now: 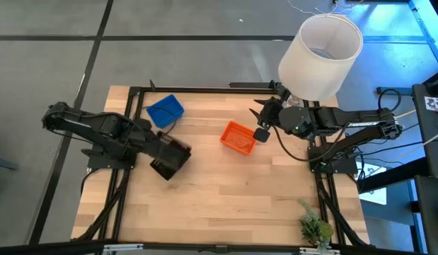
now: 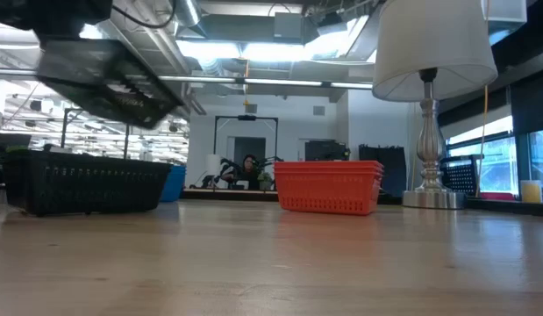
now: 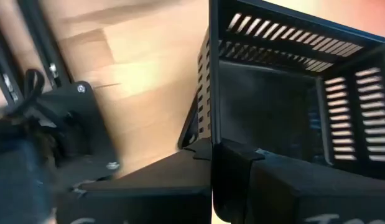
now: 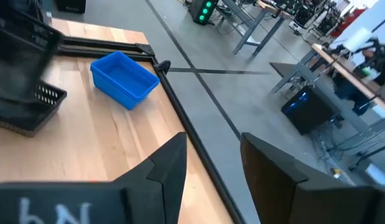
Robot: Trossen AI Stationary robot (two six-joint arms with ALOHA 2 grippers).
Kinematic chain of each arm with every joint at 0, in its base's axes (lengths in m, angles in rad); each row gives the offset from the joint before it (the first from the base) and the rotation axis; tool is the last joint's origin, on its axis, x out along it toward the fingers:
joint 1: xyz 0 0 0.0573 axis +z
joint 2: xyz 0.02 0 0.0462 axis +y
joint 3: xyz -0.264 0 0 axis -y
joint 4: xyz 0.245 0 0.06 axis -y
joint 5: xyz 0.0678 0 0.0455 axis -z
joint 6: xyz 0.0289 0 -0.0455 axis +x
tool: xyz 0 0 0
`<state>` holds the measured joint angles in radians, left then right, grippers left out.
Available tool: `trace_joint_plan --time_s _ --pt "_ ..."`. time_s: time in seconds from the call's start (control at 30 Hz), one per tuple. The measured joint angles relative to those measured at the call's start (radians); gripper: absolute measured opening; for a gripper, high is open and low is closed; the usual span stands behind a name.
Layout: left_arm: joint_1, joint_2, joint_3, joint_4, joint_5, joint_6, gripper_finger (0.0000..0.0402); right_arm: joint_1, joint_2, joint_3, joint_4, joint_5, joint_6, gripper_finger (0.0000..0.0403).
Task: Stack baskets by color
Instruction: Stack the right black bin on top of the left black bin
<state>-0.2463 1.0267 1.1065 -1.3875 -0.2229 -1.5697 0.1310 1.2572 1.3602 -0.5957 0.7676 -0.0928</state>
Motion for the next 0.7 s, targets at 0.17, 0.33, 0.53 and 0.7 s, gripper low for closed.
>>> trace_joint_plan --time_s 0.17,0.33,0.53,0.7 --pt "0.005 -0.005 0.000 0.026 0.181 0.509 0.0000 0.000 0.000 0.000 0.000 0.000 -0.071 0.0152" --pt "0.047 -0.004 0.000 0.007 0.177 0.928 0.0000 0.000 0.000 0.000 0.000 0.000 -0.069 0.0152" --pt "0.135 0.003 0.000 -0.017 0.102 1.386 0.0000 0.000 0.000 0.000 0.000 0.000 -0.068 0.0152" --pt "0.213 0.015 0.001 -0.001 0.082 1.688 0.0000 0.000 0.000 0.000 0.000 0.000 -0.069 0.0152"
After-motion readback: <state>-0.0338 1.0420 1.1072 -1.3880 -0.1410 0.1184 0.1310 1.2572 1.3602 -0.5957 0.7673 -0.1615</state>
